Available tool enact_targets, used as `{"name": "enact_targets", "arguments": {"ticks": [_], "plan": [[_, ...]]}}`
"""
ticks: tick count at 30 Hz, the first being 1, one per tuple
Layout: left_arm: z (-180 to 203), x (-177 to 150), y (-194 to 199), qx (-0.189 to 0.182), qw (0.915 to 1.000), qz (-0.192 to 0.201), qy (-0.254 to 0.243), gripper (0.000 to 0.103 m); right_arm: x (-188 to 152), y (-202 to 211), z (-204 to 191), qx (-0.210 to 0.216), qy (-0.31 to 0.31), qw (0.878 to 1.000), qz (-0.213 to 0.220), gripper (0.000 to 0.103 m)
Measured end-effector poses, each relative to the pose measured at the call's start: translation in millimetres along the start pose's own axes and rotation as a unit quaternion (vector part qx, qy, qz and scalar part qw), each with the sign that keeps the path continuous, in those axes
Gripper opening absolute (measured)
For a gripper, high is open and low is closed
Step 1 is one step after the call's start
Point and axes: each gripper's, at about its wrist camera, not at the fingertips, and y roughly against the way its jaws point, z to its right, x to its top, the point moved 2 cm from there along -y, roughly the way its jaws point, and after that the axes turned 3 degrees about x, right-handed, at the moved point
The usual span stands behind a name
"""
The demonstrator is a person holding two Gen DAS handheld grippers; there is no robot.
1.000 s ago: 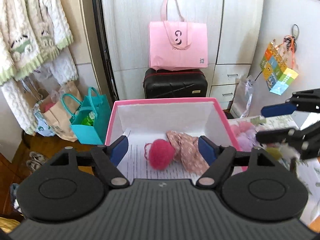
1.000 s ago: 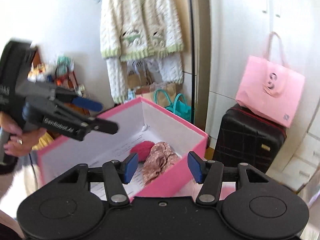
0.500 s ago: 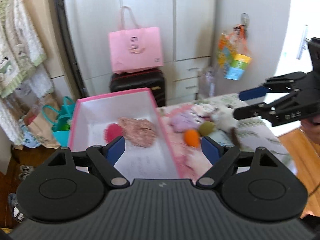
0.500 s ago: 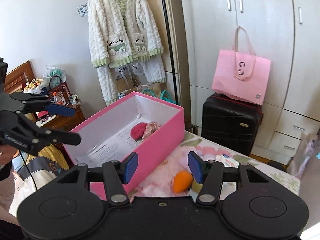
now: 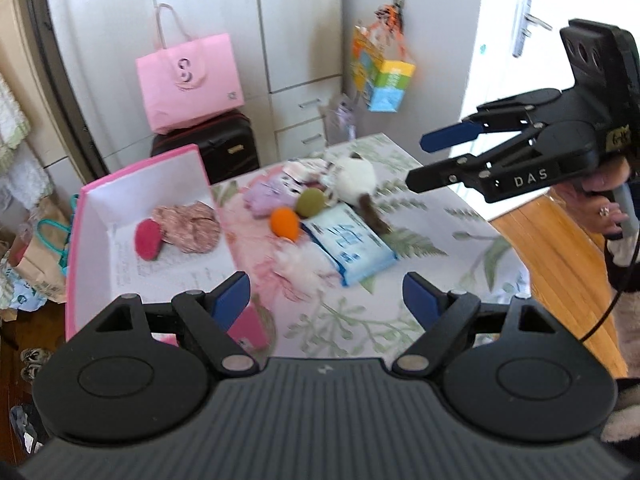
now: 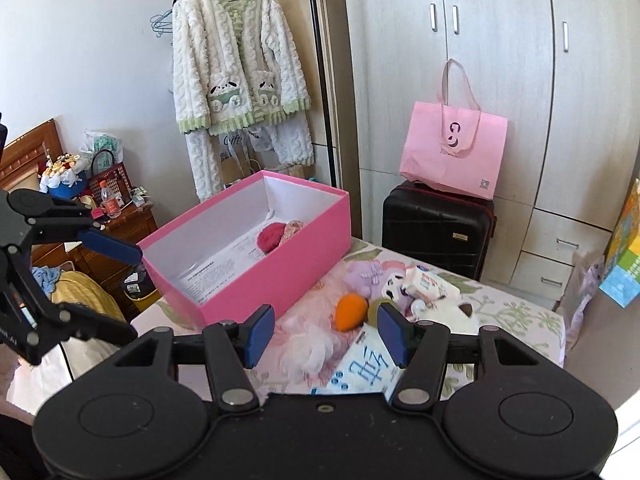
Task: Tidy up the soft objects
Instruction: 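Move both tools back toward the white mesh puff and green ball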
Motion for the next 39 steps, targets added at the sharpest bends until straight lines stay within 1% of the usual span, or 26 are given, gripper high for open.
{"name": "enact_targets", "arguments": {"ticks": [4,7,10,16,19,23,24,27,29,32,34,39], "plan": [[10.7,-6.8,-3.8,-0.01,0.9999,-0.006,-0.003,0.083,-11.8,8.9,-4.3,-0.008,0.005,1.0,-0.001,0.063],[16.6,-14.2,-15.8,-0.015,0.9998,-0.009,0.008,0.083,-21.3,11.0,-5.6,-0.012,0.01,1.0,0.002,0.064],[23.2,-19.8,-33.3,-0.017,0.9995,-0.019,0.018,0.081,-31.9,8.1,-2.5,-0.003,0.008,1.0,0.005,0.064],[31.8,-27.6,-68.9,-0.003,0.999,-0.027,0.036,0.08,-50.6,-4.9,9.6,0.012,-0.004,1.0,0.007,0.064],[31.4,-27.3,-87.6,0.013,0.9984,-0.017,0.053,0.08,-57.0,-13.2,16.5,0.016,-0.004,1.0,0.012,0.064],[30.8,-24.6,-107.0,0.058,0.9956,0.023,0.07,0.08,-61.4,-30.4,25.7,0.019,0.0,1.0,0.017,0.064],[30.1,-22.7,-110.5,0.065,0.9947,0.032,0.074,0.08,-61.5,-35.0,27.2,0.019,0.002,1.0,0.018,0.064],[26.5,-16.9,-123.5,0.084,0.9915,0.052,0.085,0.08,-62.7,-50.2,33.1,0.01,0.01,1.0,0.025,0.064],[23.6,-13.4,-134.5,0.099,0.9888,0.062,0.094,0.08,-62.1,-59.0,40.6,-0.001,0.007,0.999,0.039,0.064],[20.9,-9.2,-151.6,0.114,0.9863,0.069,0.097,0.08,-58.4,-72.0,53.7,-0.015,0.005,0.999,0.047,0.064],[16.7,-8.8,-162.8,0.118,0.9842,0.073,0.109,0.078,-55.3,-80.0,62.1,-0.02,0.004,0.999,0.049,0.064],[6.4,-15.9,-189.5,0.138,0.9789,0.067,0.134,0.069,-47.3,-105.5,71.0,-0.01,0.011,0.999,0.036,0.063]]}}
